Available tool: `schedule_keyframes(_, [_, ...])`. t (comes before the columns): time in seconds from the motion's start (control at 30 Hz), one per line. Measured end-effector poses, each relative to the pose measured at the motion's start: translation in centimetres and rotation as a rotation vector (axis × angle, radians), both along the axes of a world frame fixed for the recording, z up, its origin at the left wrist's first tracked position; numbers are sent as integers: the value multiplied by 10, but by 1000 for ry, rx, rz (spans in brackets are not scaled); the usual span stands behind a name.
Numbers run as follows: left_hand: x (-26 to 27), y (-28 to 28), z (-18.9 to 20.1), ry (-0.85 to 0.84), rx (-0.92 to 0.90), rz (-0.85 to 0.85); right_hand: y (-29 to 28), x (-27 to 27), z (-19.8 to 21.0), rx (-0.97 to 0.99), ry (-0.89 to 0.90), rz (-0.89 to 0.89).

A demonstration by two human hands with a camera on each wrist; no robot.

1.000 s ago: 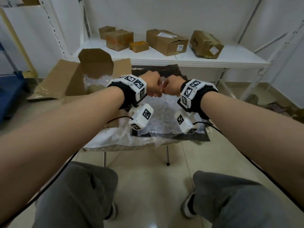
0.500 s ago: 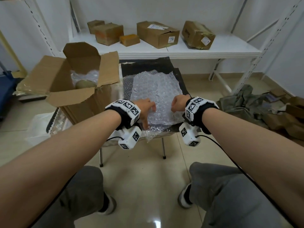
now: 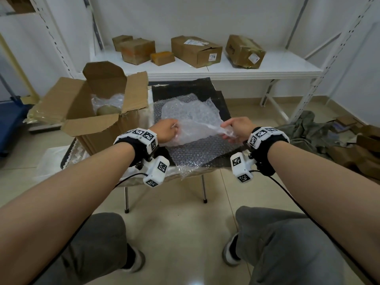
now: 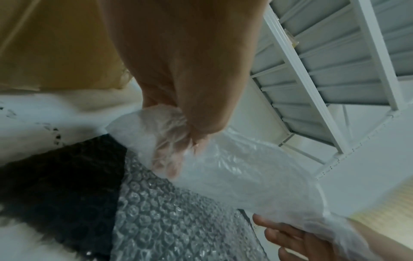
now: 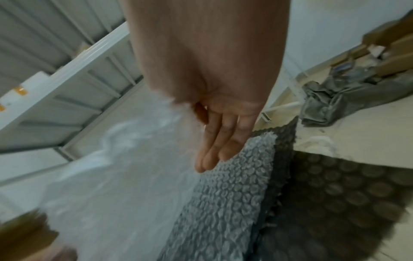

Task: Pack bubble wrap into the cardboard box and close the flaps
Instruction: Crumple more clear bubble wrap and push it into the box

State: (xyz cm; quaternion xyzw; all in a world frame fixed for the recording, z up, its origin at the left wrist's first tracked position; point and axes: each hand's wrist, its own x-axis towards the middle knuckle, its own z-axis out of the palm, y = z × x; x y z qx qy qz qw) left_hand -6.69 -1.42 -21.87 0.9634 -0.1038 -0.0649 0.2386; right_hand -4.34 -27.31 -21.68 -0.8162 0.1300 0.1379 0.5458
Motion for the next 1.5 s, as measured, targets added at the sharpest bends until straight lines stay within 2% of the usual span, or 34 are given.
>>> schedule_keyframes(0.2, [7, 5, -12, 16, -60, 48, -14, -10, -10, 38, 120, 272])
schedule_keyframes(0.27, [5, 4, -15, 40, -73, 64, -14, -12, -14, 31, 136, 314])
schedule_keyframes(0.4, [7, 8, -21, 64, -104, 117, -9, -7, -24, 71, 122, 152])
schedule_keyframes(0.6, [9, 17, -24, 82, -376, 355, 2, 1, -28, 61, 119, -36])
schedule_keyframes(0.77, [6, 19, -24, 171, -464, 215, 2, 5, -32, 10, 169, -100])
schedule_keyframes(0.87, [4, 19, -29, 195, -417, 238, 2, 5, -37, 38, 151, -147])
schedule_keyframes(1.0, [6, 16, -32, 118, -400, 363, 1, 6, -36, 101, 120, -171])
schedule_keyframes(1.1, [12, 17, -42, 94, -301, 400, 5, 6, -34, 193, 65, -170])
schedule_keyframes(1.17, [12, 16, -47, 67, -244, 401, 9, 7, -36, 165, 17, -172])
schedule_keyframes(1.23, [9, 13, -50, -37, -192, 359, 13, 10, -37, 100, -13, -193])
schedule_keyframes(1.27, [9, 11, -52, -118, -140, 319, 16, 10, -35, -16, -33, -142])
schedule_keyframes(1.33, [9, 7, -51, -276, 23, 216, 18, 4, -22, -156, 38, -63])
schedule_keyframes(1.37, [10, 5, -51, -329, 90, 165, 19, 3, -21, -274, -1, -41])
schedule_keyframes(1.43, [11, -1, -47, -363, 180, 50, 25, -5, -16, -438, -26, 34])
schedule_keyframes(1.5, [13, -7, -43, -339, 270, -50, 31, -3, -13, -432, 1, 15])
